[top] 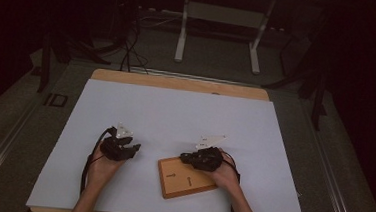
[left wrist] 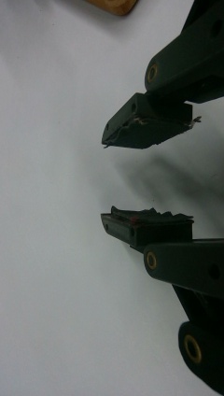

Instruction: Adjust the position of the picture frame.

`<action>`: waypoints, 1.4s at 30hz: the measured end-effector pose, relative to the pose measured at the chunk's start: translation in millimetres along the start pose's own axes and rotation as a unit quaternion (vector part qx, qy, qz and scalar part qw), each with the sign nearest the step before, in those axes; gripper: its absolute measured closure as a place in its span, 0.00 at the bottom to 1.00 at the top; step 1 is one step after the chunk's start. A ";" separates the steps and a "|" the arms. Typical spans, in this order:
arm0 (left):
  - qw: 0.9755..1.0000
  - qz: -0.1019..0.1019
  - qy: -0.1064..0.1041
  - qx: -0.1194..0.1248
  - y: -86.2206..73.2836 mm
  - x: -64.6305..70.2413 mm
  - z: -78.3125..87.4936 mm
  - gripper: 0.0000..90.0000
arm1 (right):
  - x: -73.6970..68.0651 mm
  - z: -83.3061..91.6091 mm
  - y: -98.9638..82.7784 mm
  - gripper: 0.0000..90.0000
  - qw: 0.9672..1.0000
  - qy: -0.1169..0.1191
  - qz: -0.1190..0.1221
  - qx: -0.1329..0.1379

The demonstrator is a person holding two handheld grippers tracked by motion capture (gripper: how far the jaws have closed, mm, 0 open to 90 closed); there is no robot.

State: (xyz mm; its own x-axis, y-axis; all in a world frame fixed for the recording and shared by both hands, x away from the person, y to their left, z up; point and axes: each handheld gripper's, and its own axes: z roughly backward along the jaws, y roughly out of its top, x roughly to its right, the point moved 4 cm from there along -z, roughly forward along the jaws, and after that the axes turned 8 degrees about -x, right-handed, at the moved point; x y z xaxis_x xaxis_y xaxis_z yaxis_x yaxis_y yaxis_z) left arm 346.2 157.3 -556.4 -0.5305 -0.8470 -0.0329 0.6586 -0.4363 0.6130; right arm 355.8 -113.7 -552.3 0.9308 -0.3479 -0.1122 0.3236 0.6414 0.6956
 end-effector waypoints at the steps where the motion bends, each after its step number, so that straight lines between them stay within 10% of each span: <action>1: 1.000 0.000 0.000 0.000 0.0 0.0 0.0 0.63 | 0.0 0.0 0.0 0.94 1.000 0.000 0.000 0.000; 25: 1.000 -0.021 -0.015 0.001 2.5 8.6 -0.2 0.62 | 21.8 -1.4 14.0 0.94 0.997 -0.054 -0.060 -0.001; 42: 0.996 -0.056 -0.071 0.020 7.2 27.5 2.5 0.61 | 32.7 -7.9 19.5 0.94 0.995 -0.062 -0.082 -0.009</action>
State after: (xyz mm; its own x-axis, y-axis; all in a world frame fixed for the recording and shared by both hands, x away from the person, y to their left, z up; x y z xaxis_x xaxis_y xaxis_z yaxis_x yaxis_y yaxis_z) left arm 335.1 131.6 -551.0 -0.6723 -0.7403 0.0073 0.5707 -0.5119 0.6421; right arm 393.9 -107.1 -548.0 0.8372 -0.5304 -0.1337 0.4737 0.5809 0.6619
